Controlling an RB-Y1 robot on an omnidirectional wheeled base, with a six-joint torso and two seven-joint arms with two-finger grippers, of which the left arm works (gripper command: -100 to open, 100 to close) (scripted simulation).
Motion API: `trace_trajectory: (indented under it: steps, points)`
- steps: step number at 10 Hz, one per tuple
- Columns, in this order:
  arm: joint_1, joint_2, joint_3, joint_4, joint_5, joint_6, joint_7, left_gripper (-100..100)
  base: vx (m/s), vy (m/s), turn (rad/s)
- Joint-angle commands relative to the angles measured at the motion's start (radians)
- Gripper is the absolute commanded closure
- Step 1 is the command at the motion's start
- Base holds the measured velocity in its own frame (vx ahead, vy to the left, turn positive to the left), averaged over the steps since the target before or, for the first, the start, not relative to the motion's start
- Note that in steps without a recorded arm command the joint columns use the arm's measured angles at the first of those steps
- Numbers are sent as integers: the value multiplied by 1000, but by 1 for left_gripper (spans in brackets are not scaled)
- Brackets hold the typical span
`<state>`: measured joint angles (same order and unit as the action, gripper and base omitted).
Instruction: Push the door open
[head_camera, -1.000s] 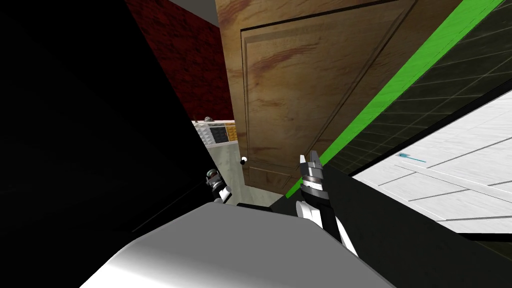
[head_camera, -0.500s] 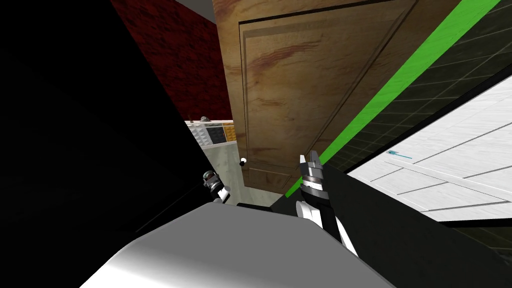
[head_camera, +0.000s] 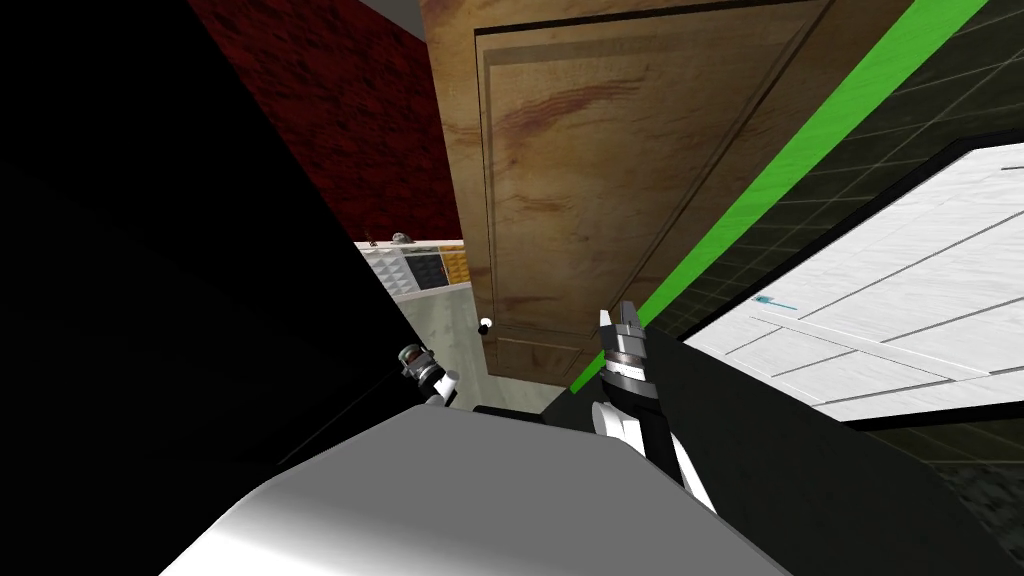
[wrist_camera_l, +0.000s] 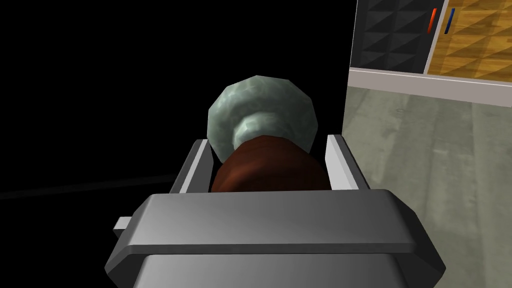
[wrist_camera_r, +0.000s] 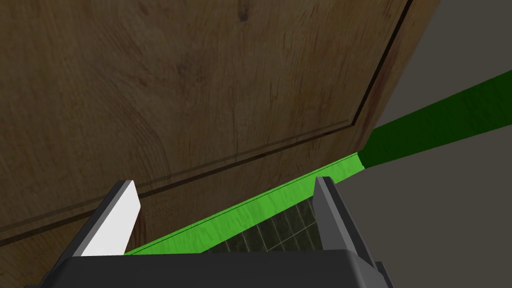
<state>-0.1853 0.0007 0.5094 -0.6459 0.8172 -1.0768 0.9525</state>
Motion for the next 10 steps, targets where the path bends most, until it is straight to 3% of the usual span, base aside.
trace_trajectory:
  steps: [1,5,6,10]
  points:
    - [5,3,50,-1,9,-31,-4,100,56,105,-156]
    - [-11,-17,144,7,27,-58,-26,100,69,100,-126]
    - [-11,-17,144,7,27,-58,-26,100,44,52,-34]
    - [-23,-36,212,13,40,-77,-41,100,51,61,-76]
